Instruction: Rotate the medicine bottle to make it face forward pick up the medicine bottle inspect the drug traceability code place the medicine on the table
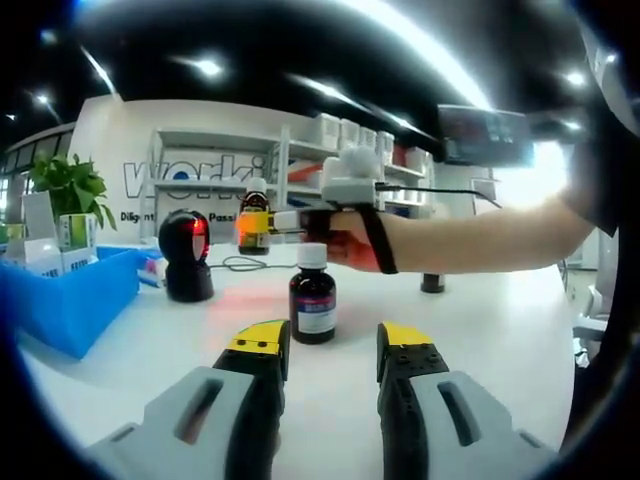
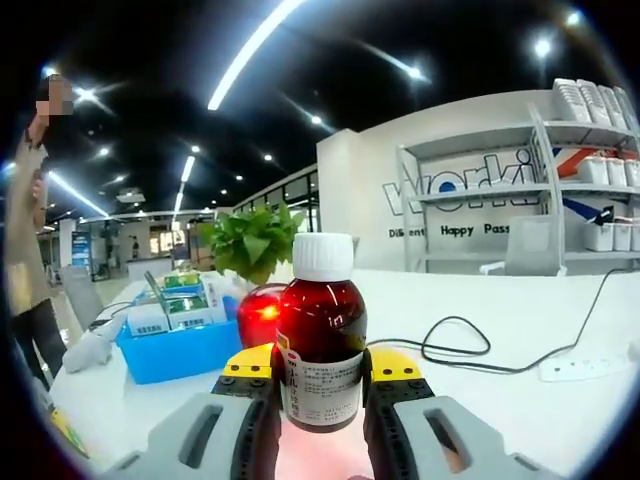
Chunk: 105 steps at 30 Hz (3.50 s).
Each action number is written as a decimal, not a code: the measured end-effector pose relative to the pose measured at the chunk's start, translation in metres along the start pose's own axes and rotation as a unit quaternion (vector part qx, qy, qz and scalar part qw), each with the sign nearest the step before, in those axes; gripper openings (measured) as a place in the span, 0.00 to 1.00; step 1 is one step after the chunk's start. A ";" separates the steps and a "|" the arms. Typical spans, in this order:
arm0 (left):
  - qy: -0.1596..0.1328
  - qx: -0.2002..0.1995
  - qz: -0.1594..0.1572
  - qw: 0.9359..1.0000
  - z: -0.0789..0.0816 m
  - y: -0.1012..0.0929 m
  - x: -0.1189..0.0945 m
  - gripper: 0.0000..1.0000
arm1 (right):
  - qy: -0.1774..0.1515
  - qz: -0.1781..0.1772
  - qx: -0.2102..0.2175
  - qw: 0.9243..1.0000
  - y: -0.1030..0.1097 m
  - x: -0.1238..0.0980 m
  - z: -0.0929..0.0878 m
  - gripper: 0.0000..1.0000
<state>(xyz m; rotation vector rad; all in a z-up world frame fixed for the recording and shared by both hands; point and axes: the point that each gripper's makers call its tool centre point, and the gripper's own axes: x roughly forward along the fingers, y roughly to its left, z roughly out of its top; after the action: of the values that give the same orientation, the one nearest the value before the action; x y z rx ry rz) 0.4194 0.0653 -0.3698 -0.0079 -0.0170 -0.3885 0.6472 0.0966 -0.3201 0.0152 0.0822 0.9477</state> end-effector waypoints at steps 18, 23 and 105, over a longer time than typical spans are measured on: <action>0.003 0.002 0.002 1.000 -0.001 0.000 0.000 0.26 | -0.007 0.002 0.007 1.000 -0.002 -0.004 0.007 0.26; 0.004 0.003 0.002 1.000 -0.001 0.000 0.000 0.26 | -0.014 0.003 0.001 1.000 0.001 -0.010 0.013 0.26; 0.005 0.016 0.005 1.000 -0.003 0.000 0.000 0.26 | -0.082 -0.100 -0.053 0.990 -0.012 -0.212 0.038 0.27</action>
<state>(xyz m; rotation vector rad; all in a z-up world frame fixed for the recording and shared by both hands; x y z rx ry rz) 0.4189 0.0650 -0.3726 0.0259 -0.0126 -0.3780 0.5371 -0.0814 -0.2696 -0.0137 -0.1176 0.7457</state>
